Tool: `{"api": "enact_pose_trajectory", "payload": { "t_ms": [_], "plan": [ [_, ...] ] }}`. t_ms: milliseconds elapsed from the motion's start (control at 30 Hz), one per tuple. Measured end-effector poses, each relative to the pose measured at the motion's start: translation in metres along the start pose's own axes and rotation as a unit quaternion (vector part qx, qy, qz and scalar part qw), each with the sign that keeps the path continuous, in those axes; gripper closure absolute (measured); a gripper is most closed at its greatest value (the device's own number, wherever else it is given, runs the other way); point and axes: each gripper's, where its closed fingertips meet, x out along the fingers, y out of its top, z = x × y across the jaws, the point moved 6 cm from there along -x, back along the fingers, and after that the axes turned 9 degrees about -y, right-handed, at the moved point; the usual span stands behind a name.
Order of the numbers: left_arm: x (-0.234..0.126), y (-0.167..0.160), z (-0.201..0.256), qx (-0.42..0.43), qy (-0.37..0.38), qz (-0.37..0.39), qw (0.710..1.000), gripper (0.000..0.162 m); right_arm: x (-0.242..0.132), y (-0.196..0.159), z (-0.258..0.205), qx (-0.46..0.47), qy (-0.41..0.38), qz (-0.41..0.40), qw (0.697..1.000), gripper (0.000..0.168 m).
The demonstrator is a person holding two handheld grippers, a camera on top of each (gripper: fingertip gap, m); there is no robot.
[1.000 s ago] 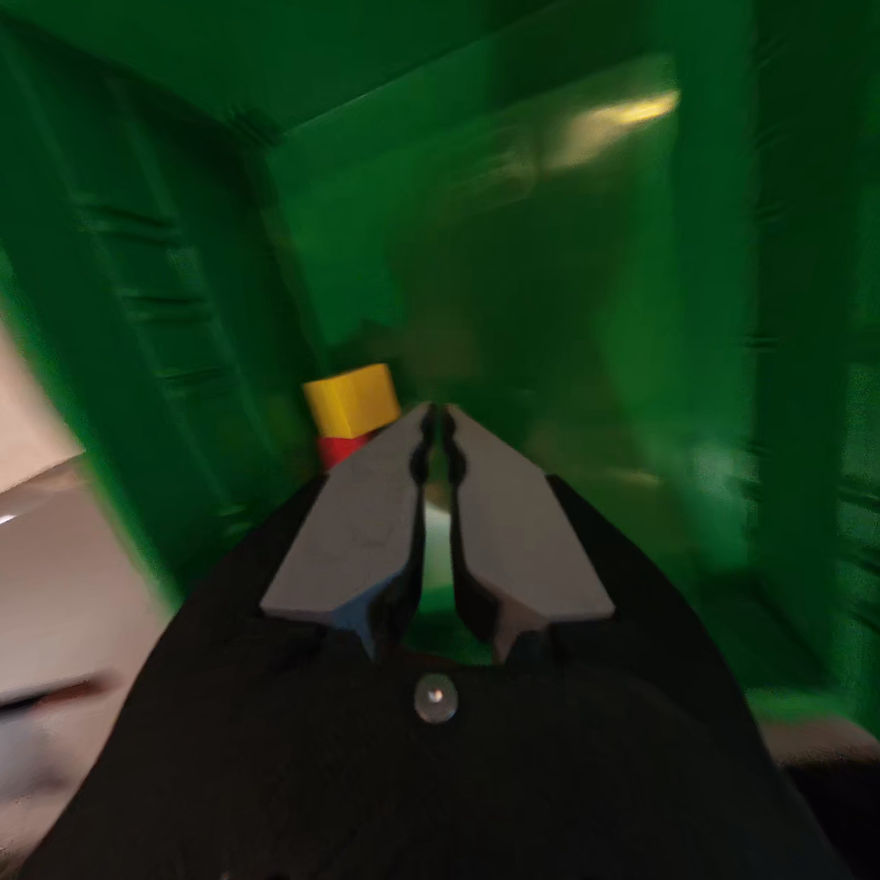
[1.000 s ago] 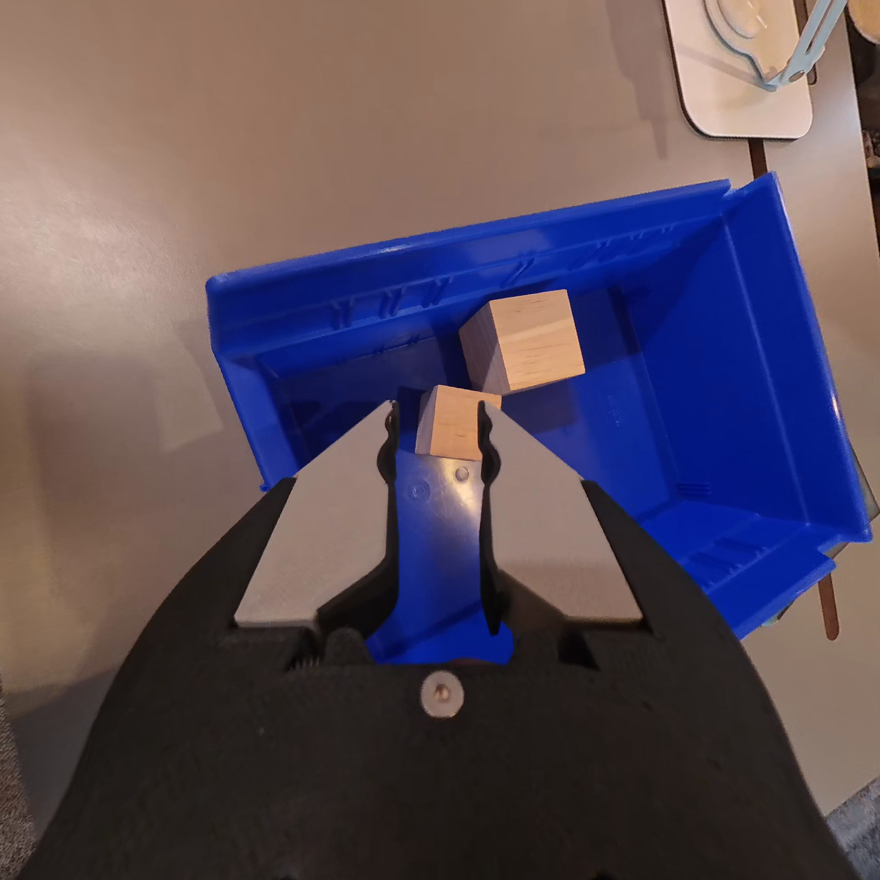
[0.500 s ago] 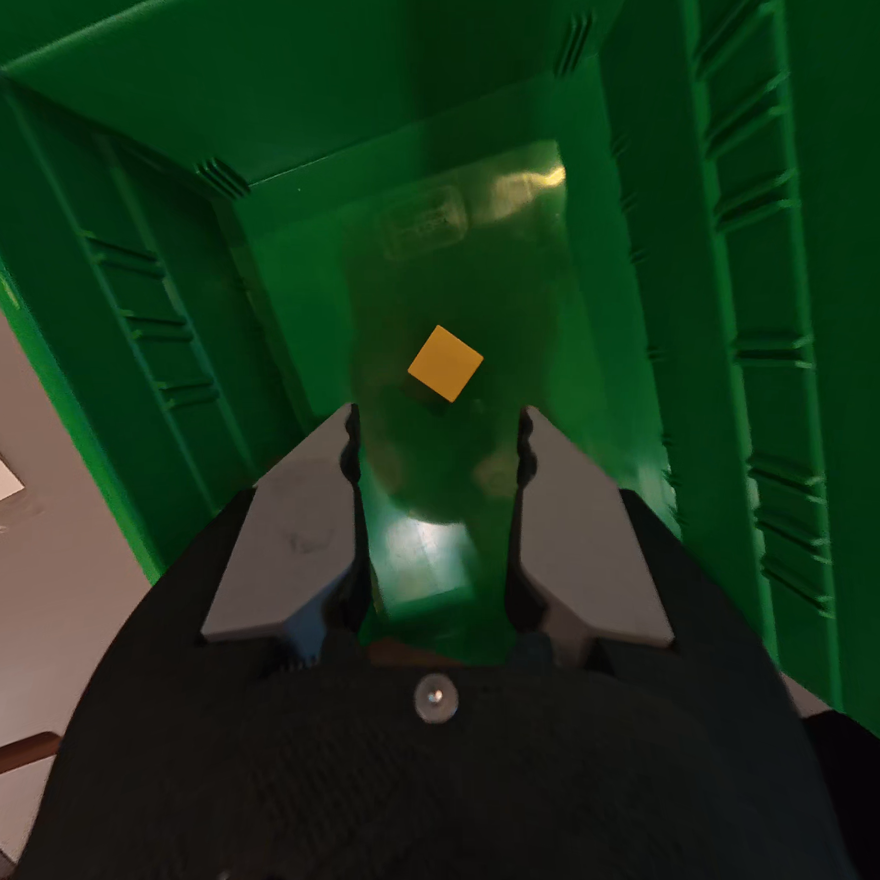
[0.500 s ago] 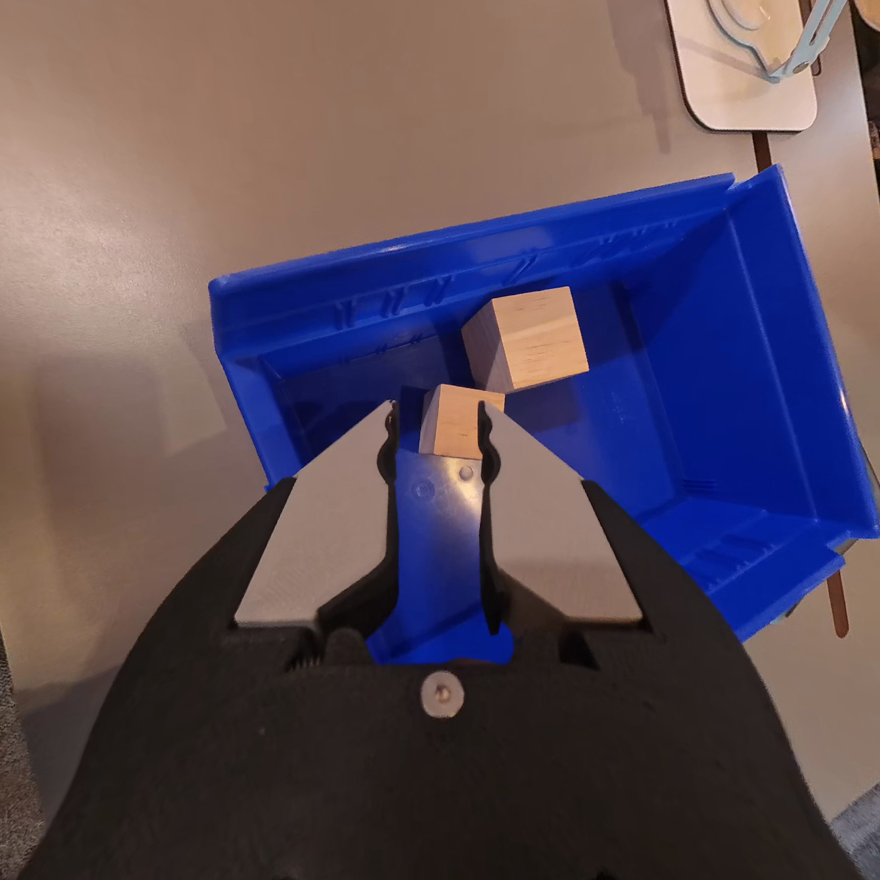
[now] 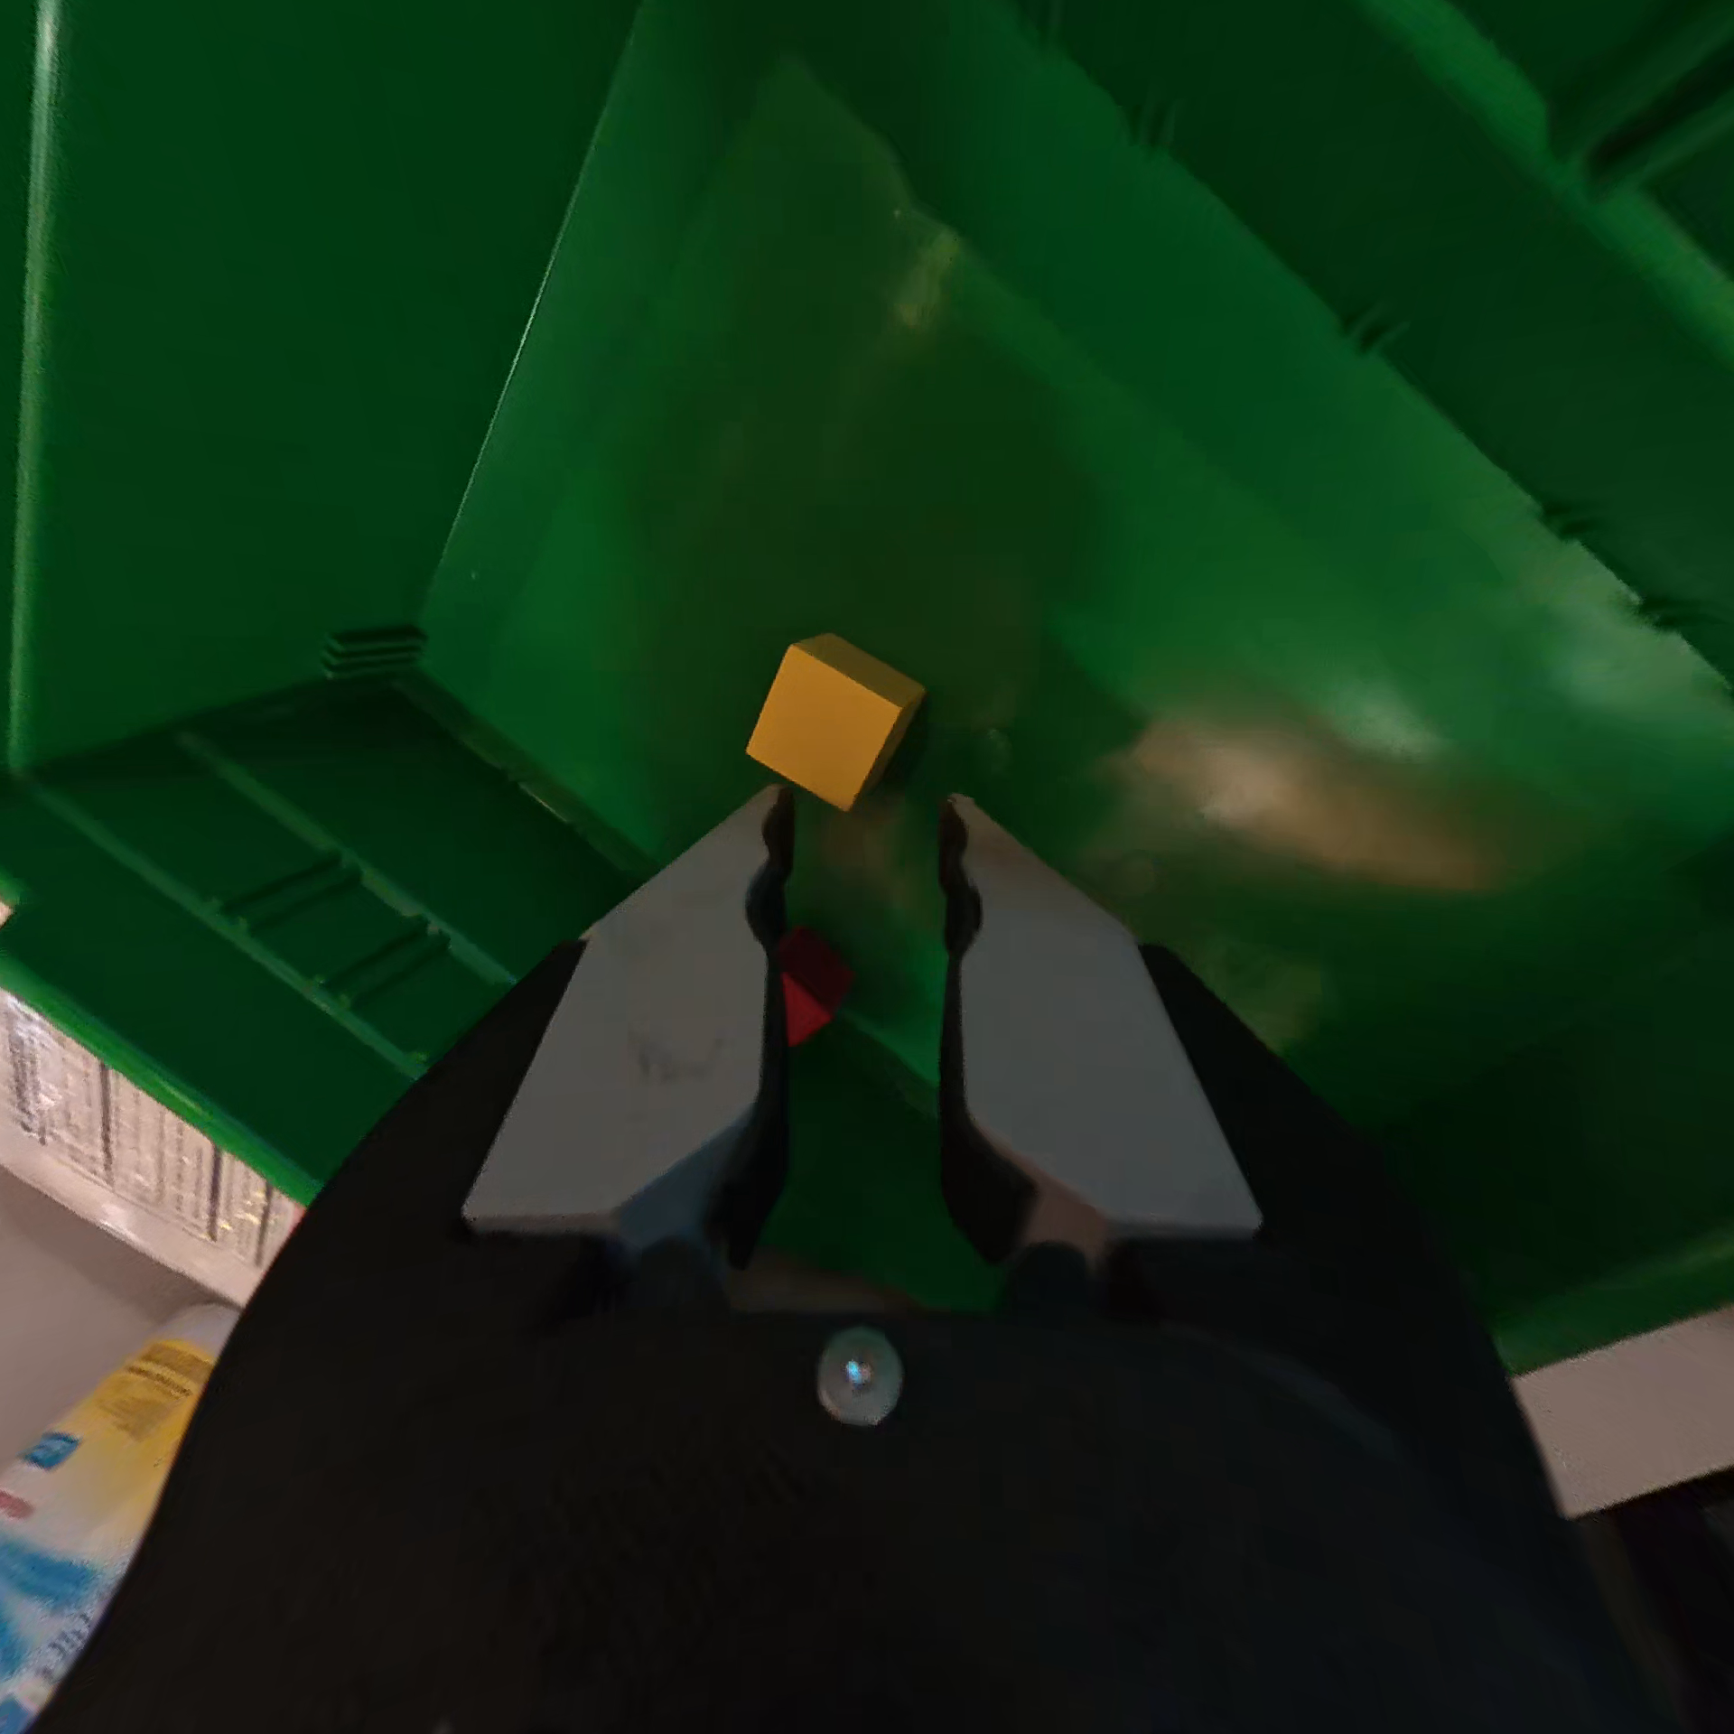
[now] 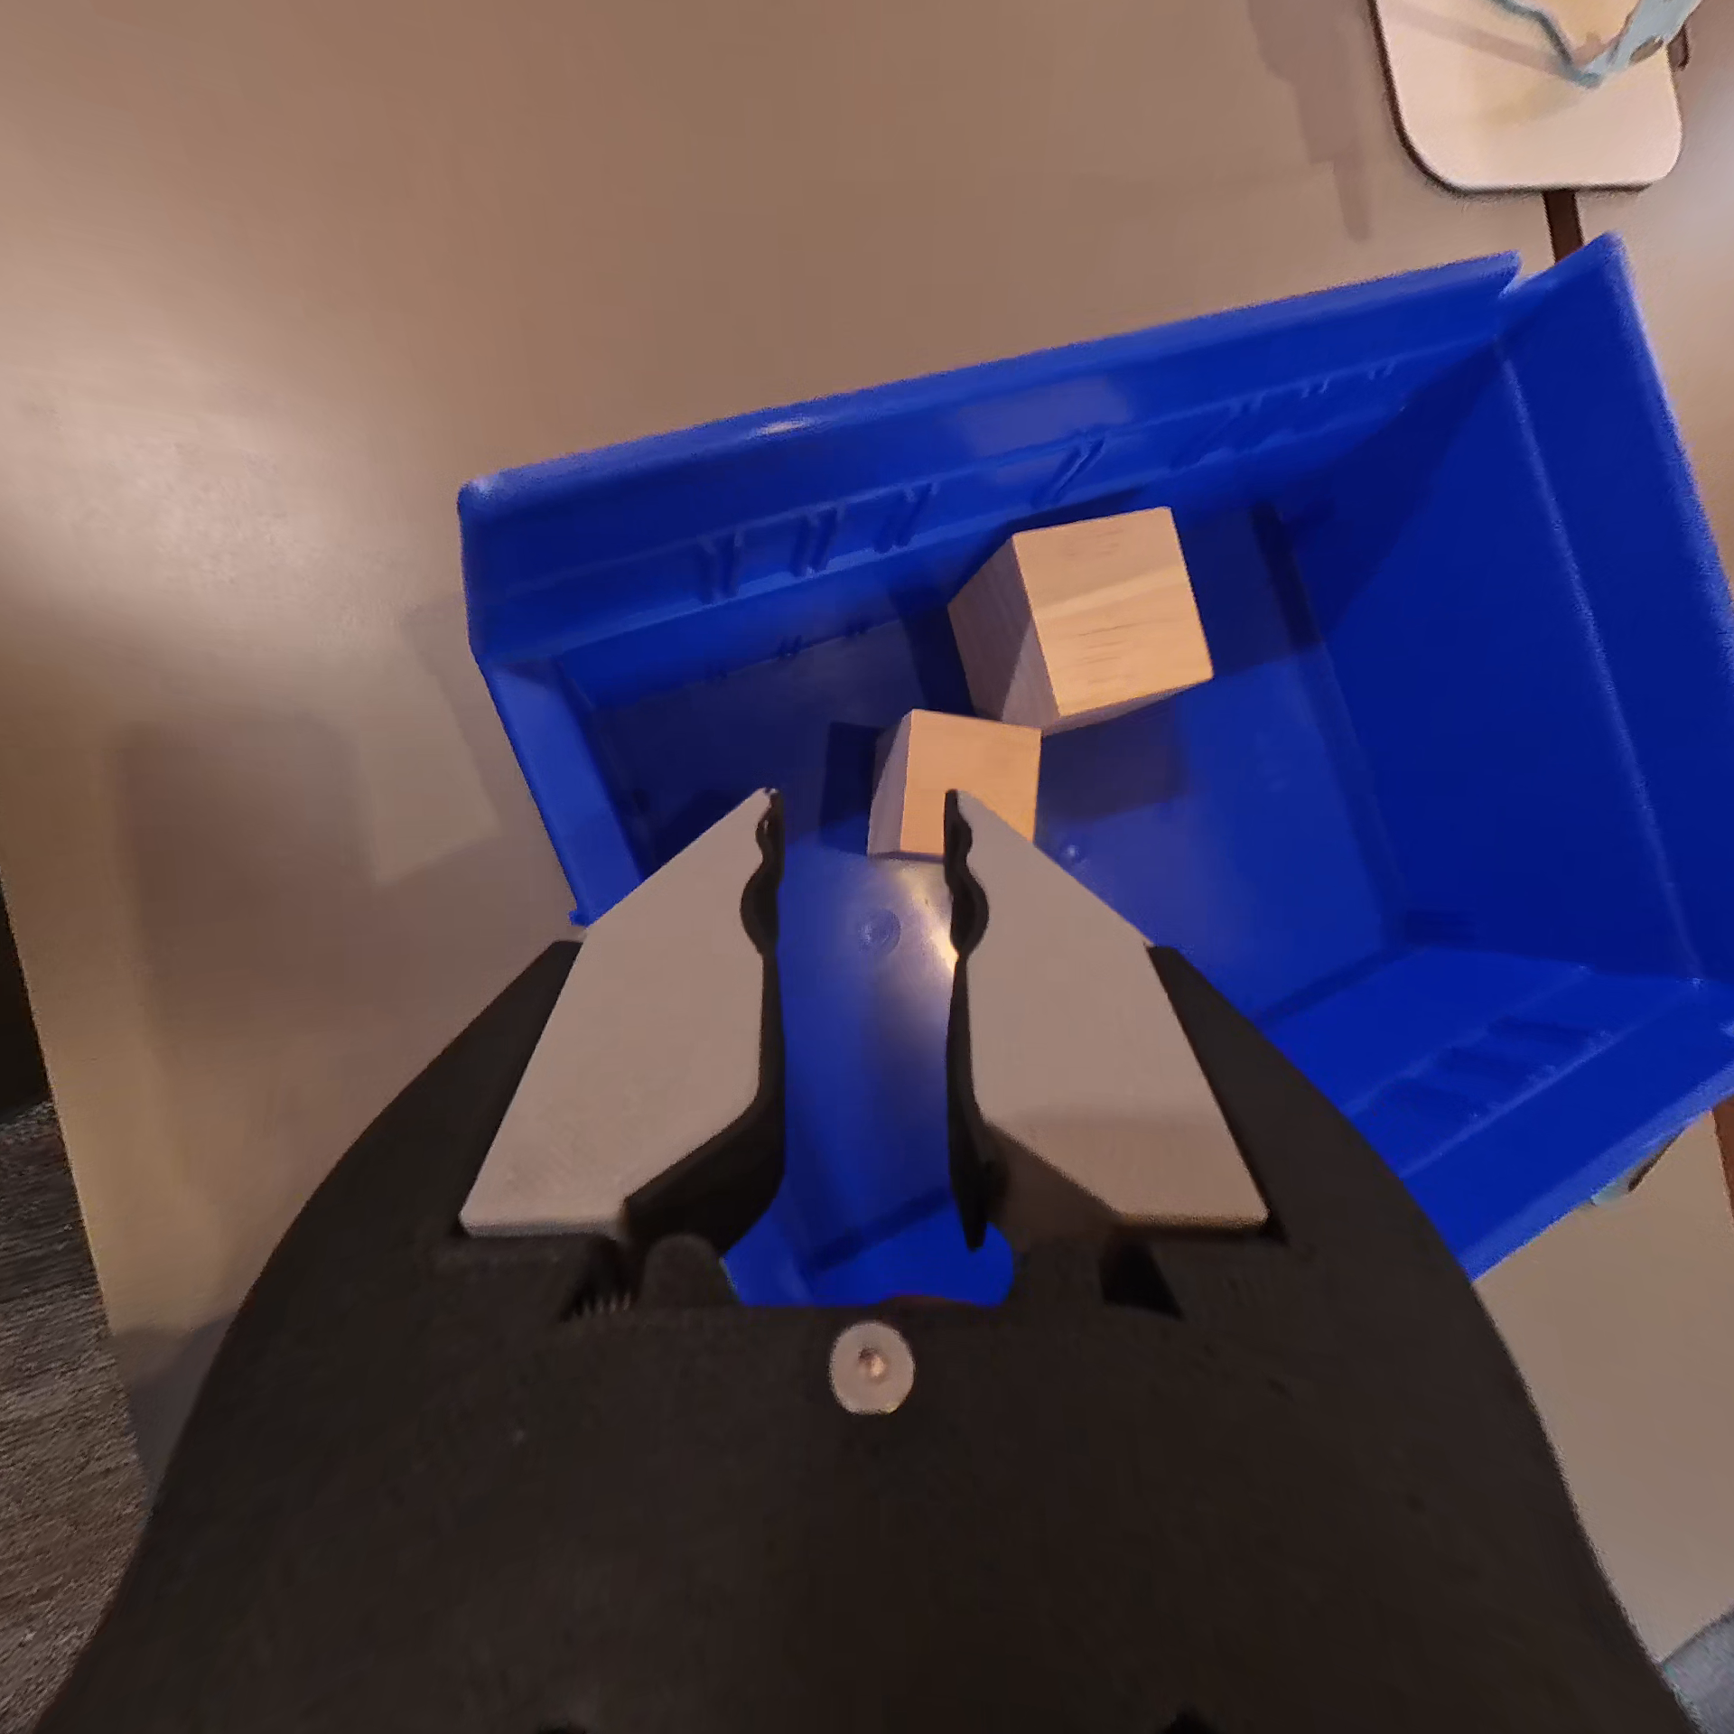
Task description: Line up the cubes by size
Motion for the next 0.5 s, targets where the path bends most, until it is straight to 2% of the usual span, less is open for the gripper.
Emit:
{"api": "enact_pose_trajectory", "payload": {
  "t_ms": [200, 300, 400, 467, 500],
  "plan": [
    [-0.008, 0.011, -0.007, 0.065, 0.009, 0.004, 0.998, 0.134, 0.0, -0.008, 0.001, 0.013, 0.003, -0.009, 1.0, 0.136],
    [-0.009, 0.013, -0.008, 0.112, 0.014, -0.022, 0.993, 0.133, 0.001, -0.006, 0.0, 0.017, 0.008, -0.003, 1.0, 0.136],
    [-0.01, 0.017, -0.005, 0.147, 0.004, -0.041, 0.988, 0.113, 0.003, -0.006, -0.002, 0.016, 0.011, -0.007, 1.0, 0.136],
    [-0.011, 0.017, 0.0, 0.154, -0.002, -0.062, 0.986, 0.082, 0.005, -0.007, -0.003, 0.018, 0.014, -0.01, 1.0, 0.136],
    [-0.011, 0.017, 0.001, 0.157, -0.007, -0.072, 0.985, 0.079, 0.006, -0.008, -0.003, 0.018, 0.015, -0.012, 1.0, 0.136]
  ]
}}
